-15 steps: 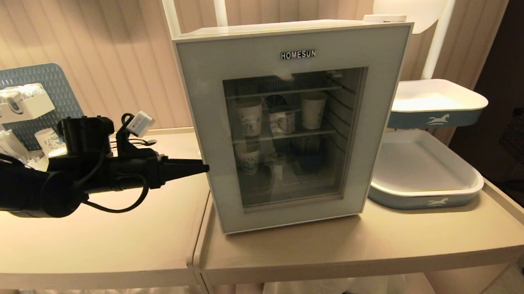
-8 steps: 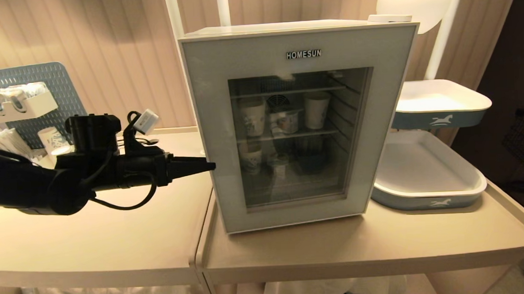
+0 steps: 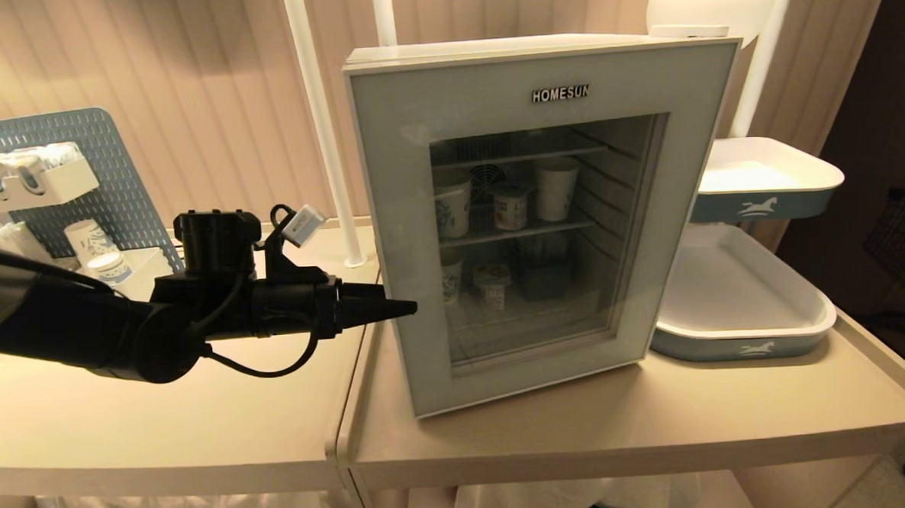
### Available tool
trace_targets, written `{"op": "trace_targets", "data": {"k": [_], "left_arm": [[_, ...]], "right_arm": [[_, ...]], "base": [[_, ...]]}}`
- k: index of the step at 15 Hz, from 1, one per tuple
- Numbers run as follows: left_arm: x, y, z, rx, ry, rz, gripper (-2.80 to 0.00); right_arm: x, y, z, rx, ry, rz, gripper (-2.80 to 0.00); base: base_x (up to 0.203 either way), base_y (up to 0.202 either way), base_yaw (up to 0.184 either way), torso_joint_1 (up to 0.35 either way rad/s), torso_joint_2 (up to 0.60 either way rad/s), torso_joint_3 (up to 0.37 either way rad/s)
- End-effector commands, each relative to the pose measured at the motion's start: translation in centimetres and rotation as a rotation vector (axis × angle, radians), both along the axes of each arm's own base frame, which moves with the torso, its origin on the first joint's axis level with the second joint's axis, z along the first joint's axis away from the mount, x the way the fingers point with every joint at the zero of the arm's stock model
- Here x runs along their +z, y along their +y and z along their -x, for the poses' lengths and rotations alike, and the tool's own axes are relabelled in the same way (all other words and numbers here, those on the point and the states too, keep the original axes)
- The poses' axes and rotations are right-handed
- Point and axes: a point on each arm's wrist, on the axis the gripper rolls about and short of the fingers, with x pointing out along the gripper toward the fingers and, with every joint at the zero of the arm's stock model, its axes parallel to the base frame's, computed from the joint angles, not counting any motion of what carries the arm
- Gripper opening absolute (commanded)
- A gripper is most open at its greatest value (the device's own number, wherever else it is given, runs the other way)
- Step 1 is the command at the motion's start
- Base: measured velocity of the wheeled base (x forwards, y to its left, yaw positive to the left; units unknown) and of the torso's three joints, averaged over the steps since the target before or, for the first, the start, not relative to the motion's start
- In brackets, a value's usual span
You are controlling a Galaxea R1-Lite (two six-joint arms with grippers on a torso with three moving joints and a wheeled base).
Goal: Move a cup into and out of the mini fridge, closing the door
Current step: Open the freezer door
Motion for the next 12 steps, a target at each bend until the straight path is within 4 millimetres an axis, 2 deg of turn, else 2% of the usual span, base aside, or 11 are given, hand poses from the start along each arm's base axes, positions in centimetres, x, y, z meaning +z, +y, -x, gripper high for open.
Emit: {"op": "trace_targets", "data": {"k": [1, 4, 7, 9, 12], "left_arm": [[0.1, 0.2, 0.5, 0.004, 0.007, -0.003, 0.0], [0.6, 0.6, 1.9, 0.004, -0.008, -0.005, 0.0], [1.4, 0.9, 4.4, -0.011, -0.015, -0.003, 0.0], [2.5, 0.2, 6.7, -0.055, -0.042, 0.004, 0.0], [3.7, -2.8, 10.7, -0.2, -0.072, 0.018, 0.0]], "right_arm": [[0.0, 0.0, 0.0, -0.001, 0.003, 0.0, -2.8], [0.0, 0.0, 0.0, 0.0, 0.003, 0.0, -2.8], [0.0, 0.0, 0.0, 0.0, 0.003, 0.0, -2.8], [0.0, 0.0, 0.0, 0.0, 0.003, 0.0, -2.8], [0.0, 0.0, 0.0, 0.0, 0.002, 0.0, -2.8]], "base": [[0.0, 0.0, 0.0, 0.0, 0.0, 0.0], [0.0, 0.0, 0.0, 0.0, 0.0, 0.0], [0.0, 0.0, 0.0, 0.0, 0.0, 0.0], [0.0, 0.0, 0.0, 0.0, 0.0, 0.0], [0.0, 0.0, 0.0, 0.0, 0.0, 0.0]]}}
